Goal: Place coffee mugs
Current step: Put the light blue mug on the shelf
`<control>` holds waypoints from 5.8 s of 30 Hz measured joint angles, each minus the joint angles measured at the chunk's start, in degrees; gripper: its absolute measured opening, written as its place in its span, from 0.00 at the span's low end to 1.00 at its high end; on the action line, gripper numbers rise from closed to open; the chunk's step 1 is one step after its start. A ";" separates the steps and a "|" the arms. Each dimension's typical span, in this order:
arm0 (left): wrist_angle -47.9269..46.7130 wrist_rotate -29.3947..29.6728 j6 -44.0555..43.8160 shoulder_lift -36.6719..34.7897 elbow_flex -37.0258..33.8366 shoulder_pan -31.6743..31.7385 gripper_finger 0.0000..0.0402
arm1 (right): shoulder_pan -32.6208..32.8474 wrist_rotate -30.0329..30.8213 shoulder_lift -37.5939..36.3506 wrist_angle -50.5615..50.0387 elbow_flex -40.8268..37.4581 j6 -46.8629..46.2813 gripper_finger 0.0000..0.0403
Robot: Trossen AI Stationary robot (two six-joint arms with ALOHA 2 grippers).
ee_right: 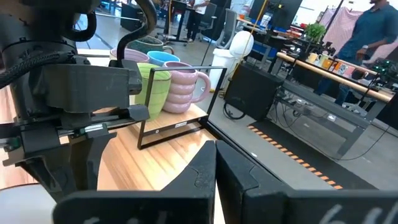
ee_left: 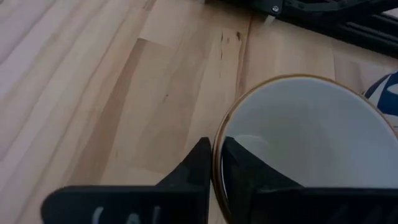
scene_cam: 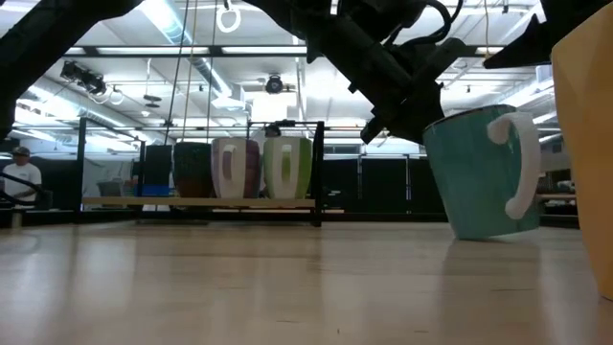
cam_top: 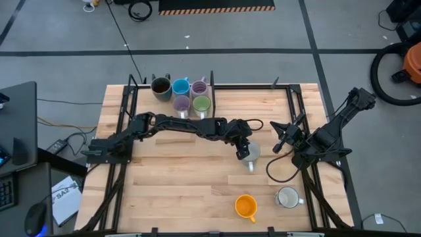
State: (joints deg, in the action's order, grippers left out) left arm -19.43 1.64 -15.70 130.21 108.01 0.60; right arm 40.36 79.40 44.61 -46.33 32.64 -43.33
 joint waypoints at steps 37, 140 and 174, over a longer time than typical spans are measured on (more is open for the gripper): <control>-39.55 3.12 12.41 -7.21 7.85 -3.40 0.06 | -0.02 0.92 0.25 5.31 -3.02 4.11 0.03; -29.02 -14.92 46.32 -60.07 -48.22 54.10 0.06 | -2.43 -2.67 1.19 15.87 -3.02 12.50 0.03; -25.14 -11.75 47.00 -54.80 -48.19 54.18 0.13 | -2.58 -4.30 1.19 17.14 -2.99 14.01 0.03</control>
State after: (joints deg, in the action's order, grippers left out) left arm -44.57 -10.10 31.30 75.42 59.81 54.78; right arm 37.78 75.09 45.80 -29.19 29.65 -29.32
